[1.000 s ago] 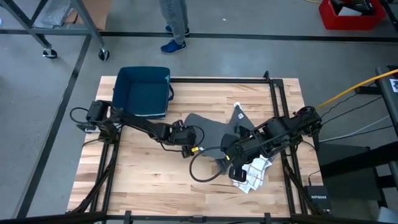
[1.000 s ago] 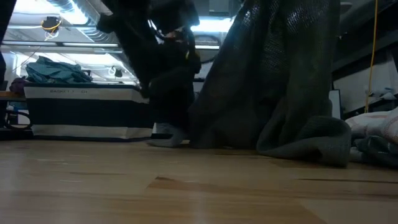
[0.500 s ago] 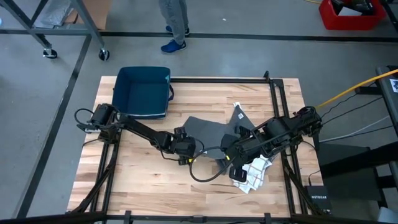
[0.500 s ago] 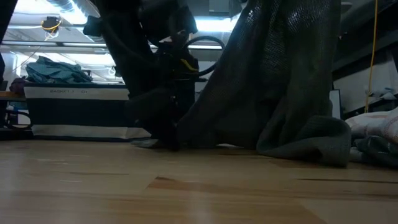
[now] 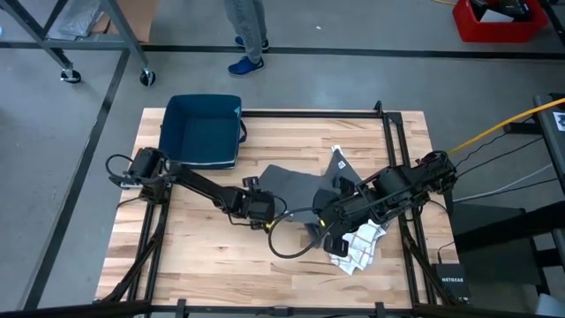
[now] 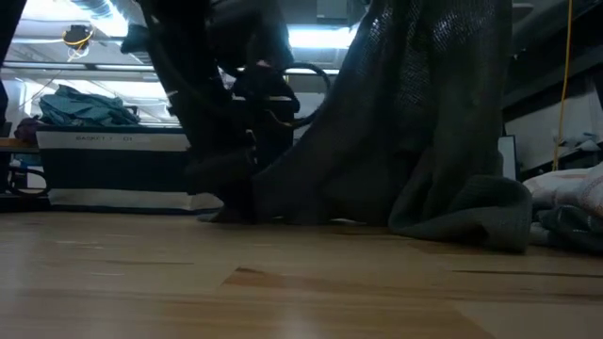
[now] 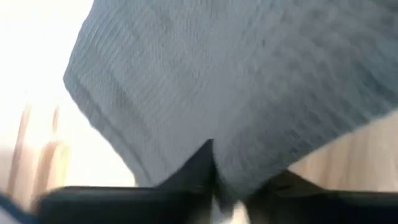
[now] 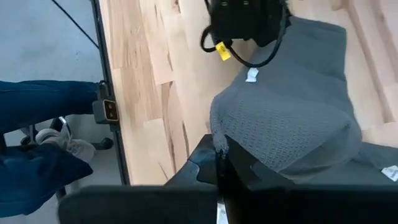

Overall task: Fold towel
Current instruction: Fold the gray towel

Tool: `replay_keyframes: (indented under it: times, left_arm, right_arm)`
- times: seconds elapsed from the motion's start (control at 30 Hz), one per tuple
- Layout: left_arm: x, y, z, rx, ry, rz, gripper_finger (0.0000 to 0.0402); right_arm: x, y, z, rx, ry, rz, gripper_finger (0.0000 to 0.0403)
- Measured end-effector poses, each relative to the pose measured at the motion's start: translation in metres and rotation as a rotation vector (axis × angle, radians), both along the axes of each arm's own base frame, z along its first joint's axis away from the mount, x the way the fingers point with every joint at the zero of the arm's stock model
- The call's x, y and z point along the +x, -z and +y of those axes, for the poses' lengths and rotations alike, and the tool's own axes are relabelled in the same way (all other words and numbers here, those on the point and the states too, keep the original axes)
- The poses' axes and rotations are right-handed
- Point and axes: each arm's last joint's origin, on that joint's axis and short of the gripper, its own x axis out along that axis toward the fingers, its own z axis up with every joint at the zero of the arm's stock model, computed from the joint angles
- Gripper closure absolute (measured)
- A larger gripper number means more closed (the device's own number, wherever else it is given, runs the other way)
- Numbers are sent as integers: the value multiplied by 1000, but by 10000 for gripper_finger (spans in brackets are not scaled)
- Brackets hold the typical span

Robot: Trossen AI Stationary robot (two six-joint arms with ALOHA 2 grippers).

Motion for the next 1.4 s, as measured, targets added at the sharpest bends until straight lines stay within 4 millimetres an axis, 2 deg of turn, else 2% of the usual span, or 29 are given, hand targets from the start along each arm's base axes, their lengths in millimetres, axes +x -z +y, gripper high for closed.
replay_keyframes:
  times: [0.07, 0.23, 0.37, 0.53, 0.73, 0.93, 1.07, 1.23, 1.4]
  left_arm:
    - [-7, -6, -4, -3, -6, 23, 386]
    - [-28, -33, -14, -25, -28, 27, 396]
    - [-45, -65, -21, -55, -25, -54, 398]
    - [-69, -114, -22, -99, -18, -245, 400]
    - [-107, -175, -3, -94, -67, -506, 401]
    - [-148, -246, 28, -51, -163, -883, 401]
    - [-170, -284, 47, -19, -195, -1142, 401]
    - [-185, -317, 61, 58, -221, -1402, 401]
    - [-187, -330, 68, 116, -217, -1522, 401]
  right_arm:
    - [0, 0, -1, -20, 11, -10, 401]
    - [1, -1, -3, -80, 45, -42, 401]
    - [2, -1, -5, -146, 83, -78, 401]
    - [1, -6, -9, -234, 141, -139, 401]
    - [-6, -24, -20, -388, 274, -298, 401]
    - [-29, -55, -37, -511, 417, -505, 401]
    - [-41, -80, -48, -559, 496, -652, 401]
    - [-46, -111, -65, -605, 522, -781, 401]
    - [-45, -133, -86, -677, 529, -860, 401]
